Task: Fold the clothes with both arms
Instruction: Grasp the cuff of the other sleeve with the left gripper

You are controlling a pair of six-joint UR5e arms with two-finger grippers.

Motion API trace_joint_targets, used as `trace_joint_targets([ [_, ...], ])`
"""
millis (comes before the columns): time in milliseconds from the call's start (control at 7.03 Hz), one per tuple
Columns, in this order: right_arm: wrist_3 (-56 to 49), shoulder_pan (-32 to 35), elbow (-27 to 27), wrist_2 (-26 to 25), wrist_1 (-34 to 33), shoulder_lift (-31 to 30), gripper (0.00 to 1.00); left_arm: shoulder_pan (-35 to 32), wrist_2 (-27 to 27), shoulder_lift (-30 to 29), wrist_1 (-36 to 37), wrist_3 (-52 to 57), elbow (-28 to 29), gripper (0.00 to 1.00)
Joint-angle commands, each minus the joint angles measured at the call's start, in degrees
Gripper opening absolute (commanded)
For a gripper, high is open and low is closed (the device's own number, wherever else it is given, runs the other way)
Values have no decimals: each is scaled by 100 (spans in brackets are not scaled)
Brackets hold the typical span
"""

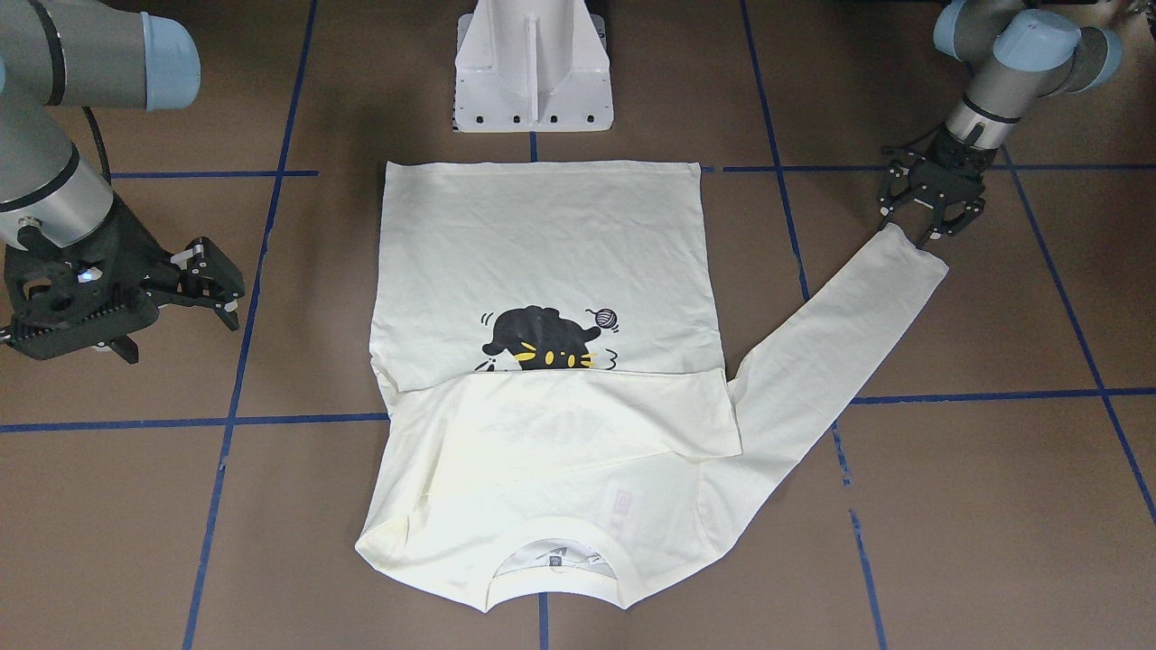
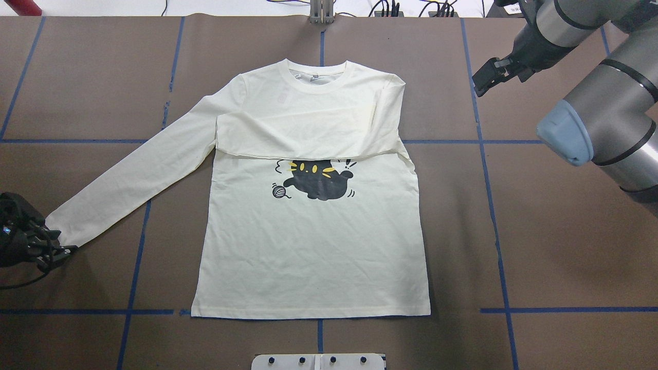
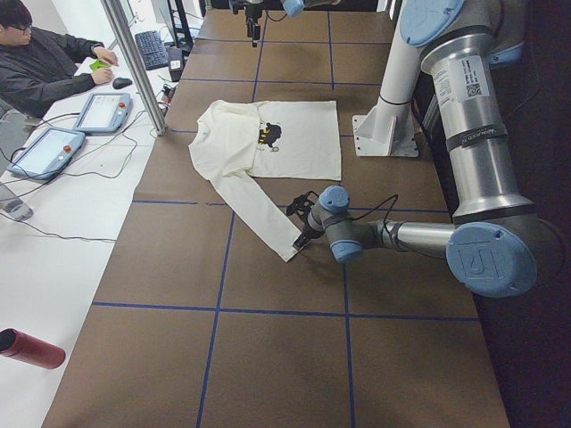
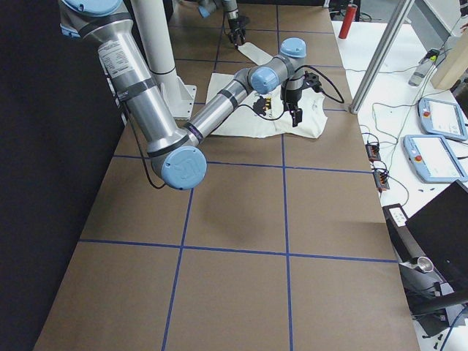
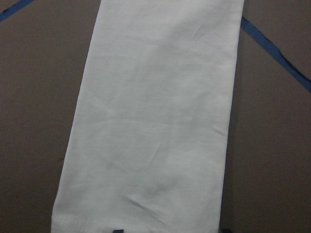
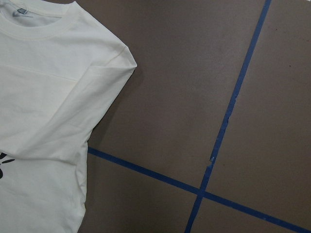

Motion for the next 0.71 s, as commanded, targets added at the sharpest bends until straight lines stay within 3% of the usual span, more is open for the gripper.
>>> trace_joint_targets([
  [0,3,-6,10,-3,0,7,100,6,8,-5,7,17,8,0],
  [427,-14,3,2,-3,0,-45,100,-299,-1,-136,50,35,43,0],
  [569,-6,3,-7,-3,0,-63,100,-1111,17,-685,512,70,52,0],
])
